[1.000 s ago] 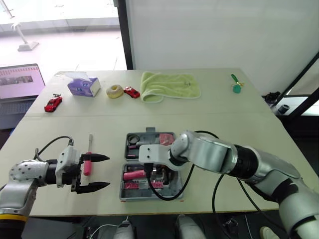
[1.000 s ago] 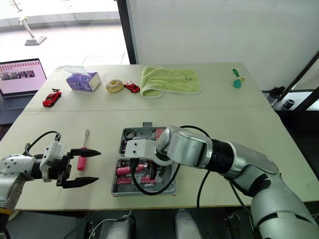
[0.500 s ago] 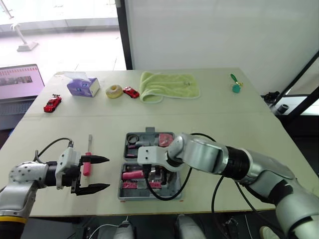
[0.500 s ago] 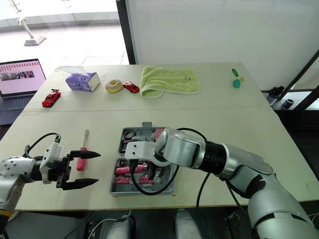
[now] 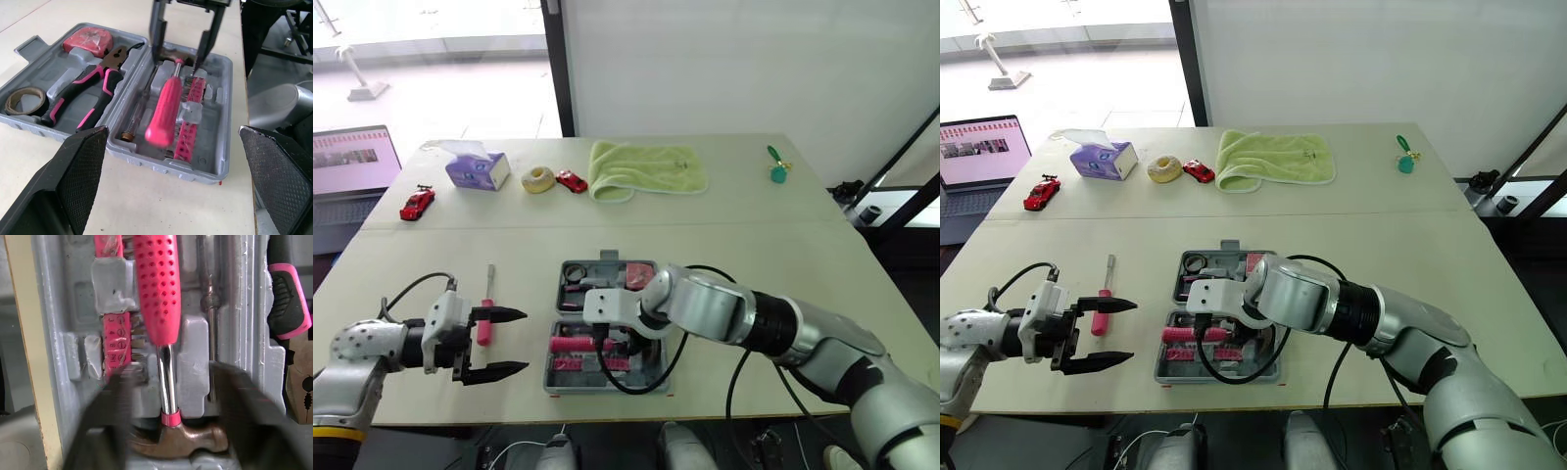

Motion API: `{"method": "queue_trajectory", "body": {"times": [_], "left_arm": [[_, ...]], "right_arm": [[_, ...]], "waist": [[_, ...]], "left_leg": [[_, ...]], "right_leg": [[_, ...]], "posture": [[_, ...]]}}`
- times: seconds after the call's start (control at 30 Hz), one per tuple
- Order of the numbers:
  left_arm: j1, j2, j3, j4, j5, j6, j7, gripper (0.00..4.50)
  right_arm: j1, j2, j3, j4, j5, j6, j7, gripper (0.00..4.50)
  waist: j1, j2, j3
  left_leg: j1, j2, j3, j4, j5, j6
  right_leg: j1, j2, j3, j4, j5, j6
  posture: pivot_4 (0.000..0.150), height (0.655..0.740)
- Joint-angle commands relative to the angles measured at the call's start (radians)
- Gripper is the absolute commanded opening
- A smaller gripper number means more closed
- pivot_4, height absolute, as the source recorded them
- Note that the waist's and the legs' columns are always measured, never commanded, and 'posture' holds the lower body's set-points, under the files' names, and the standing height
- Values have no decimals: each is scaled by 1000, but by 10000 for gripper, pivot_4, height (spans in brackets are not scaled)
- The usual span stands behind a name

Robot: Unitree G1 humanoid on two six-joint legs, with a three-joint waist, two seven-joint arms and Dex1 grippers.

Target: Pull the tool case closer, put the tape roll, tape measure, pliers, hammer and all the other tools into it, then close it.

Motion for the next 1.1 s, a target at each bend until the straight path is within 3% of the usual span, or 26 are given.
{"method": "queue_trajectory", "body": {"times": [0.03, 0.17, 0.2, 0.27, 0.43, 0.8, 1.1], "left_arm": [[3, 9, 22, -11, -12, -15, -4, 45000], [-1, 7, 21, -3, -10, -19, -4, 45000], [-1, 6, 20, -1, -9, -21, -4, 45000], [1, 7, 20, -1, -9, -22, -6, 45000], [3, 8, 22, 2, -8, -25, -5, 45000], [10, 3, 21, 15, -3, -41, 6, 45000], [5, 1, 17, 24, -2, -49, 10, 45000]], "right_arm": [[4, 20, -65, -18, -2, -12, -8, 32558], [52, 56, -123, -27, 14, -31, -16, 32558], [68, 70, -133, -21, 12, -38, -21, 30095], [89, 82, -132, -16, 2, -55, -28, 24155], [110, 91, -128, 6, -16, -90, -30, 439], [145, 58, -36, 120, -96, -174, 9, 439], [209, 73, -45, 145, -145, -215, 12, 439]], "waist": [[0, 0, 0], [0, 0, 0], [0, 0, 0], [0, 0, 0], [1, 0, 0], [1, 0, 0], [1, 0, -1]], "left_leg": [[0, 0, 0, 0, 0, 0], [0, 0, 0, 0, 0, 0], [0, 0, 0, 0, 0, 0], [0, 0, 0, 0, 0, 0], [0, 0, 0, 0, 0, 0], [0, 0, 0, 0, 0, 0], [0, 0, 0, 0, 0, 0]], "right_leg": [[0, 0, 0, 0, 0, 0], [0, 0, 0, 0, 0, 0], [0, 0, 0, 0, 0, 0], [0, 0, 0, 0, 0, 0], [0, 0, 0, 0, 0, 0], [0, 0, 0, 0, 0, 0], [1, 0, 0, 0, 0, 0]], "posture": [[1500, 7400], [1500, 7400], [1500, 7400], [1500, 7400], [1500, 7400], [1500, 7400], [1500, 7400]]}}
